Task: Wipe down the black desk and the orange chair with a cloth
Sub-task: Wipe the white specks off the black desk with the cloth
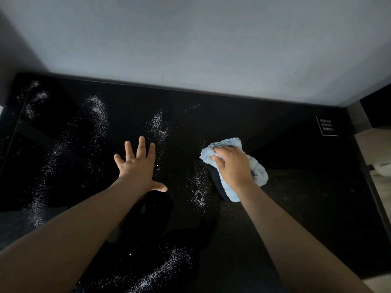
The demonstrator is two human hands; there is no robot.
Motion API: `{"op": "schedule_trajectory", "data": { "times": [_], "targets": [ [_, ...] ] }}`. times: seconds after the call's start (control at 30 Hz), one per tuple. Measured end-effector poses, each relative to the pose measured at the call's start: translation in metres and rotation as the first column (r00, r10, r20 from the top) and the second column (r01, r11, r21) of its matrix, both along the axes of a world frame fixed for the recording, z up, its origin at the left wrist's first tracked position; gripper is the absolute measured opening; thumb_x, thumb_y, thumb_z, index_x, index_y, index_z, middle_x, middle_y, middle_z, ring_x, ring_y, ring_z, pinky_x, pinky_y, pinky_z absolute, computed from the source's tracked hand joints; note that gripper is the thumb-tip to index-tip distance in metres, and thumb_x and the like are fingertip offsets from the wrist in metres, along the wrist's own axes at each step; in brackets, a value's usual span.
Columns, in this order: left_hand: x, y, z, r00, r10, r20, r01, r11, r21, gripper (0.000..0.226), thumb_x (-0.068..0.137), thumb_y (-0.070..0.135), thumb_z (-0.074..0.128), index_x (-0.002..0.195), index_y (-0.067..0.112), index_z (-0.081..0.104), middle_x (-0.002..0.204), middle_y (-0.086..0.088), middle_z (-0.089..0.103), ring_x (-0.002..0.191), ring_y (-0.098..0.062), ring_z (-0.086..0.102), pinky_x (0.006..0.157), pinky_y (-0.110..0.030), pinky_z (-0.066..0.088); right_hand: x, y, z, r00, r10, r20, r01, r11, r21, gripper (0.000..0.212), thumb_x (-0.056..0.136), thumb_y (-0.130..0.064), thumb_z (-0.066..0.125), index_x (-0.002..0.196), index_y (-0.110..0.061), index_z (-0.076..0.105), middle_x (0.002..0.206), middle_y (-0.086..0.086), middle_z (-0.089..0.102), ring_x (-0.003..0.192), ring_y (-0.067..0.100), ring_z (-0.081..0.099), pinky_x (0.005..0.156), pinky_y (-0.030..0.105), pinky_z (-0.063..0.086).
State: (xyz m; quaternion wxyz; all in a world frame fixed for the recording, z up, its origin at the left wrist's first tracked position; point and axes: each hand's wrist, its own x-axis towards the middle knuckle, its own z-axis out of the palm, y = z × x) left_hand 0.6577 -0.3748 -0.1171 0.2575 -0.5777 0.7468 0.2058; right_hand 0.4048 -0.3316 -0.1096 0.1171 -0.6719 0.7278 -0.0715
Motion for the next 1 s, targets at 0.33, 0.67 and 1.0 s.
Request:
{"op": "schedule_trajectory", "data": {
  "times": [0.33, 0.67, 1.0],
  "targets": [
    [-0.001, 0.006, 0.012, 0.998, 0.014, -0.065, -0.015, 1.000, -0.008, 0.134, 0.064, 0.075, 0.067, 0.152, 0.014, -0.015, 0.157, -0.013, -0.025, 0.144, -0.044, -0.013, 0.115, -0.060, 0.013, 0.009, 0.043, 0.001, 0.999, -0.031, 0.021, 0.030, 0.998, 0.054, 0.028, 0.095, -0.028, 0.053, 0.119, -0.019, 0.063, 0.115, -0.006, 0.066, 0.114, 0.018, 0.055, 0.093, 0.043, 0.043],
    [0.008, 0.077, 0.017, 0.995, -0.019, -0.099, 0.023, 0.999, 0.039, 0.124, 0.073, 0.074, 0.059, 0.151, 0.012, -0.015, 0.157, -0.011, -0.027, 0.144, -0.040, -0.019, 0.115, -0.059, 0.005, 0.019, 0.090, 0.004, 0.998, -0.059, 0.019, 0.056, 0.993, 0.100, 0.032, 0.096, -0.028, 0.049, 0.125, -0.021, 0.060, 0.122, -0.007, 0.062, 0.119, 0.015, 0.050, 0.098, 0.039, 0.039],
    [0.023, 0.117, 0.003, 0.998, -0.040, -0.056, 0.042, 0.998, 0.037, 0.134, 0.064, 0.080, 0.059, 0.149, 0.013, -0.020, 0.153, -0.011, -0.034, 0.143, -0.043, -0.020, 0.114, -0.062, 0.010, 0.031, 0.147, 0.004, 0.993, -0.113, 0.045, 0.108, 0.990, 0.093, 0.030, 0.095, -0.026, 0.051, 0.123, -0.021, 0.061, 0.118, -0.008, 0.064, 0.116, 0.015, 0.051, 0.097, 0.041, 0.042]
  ]
}}
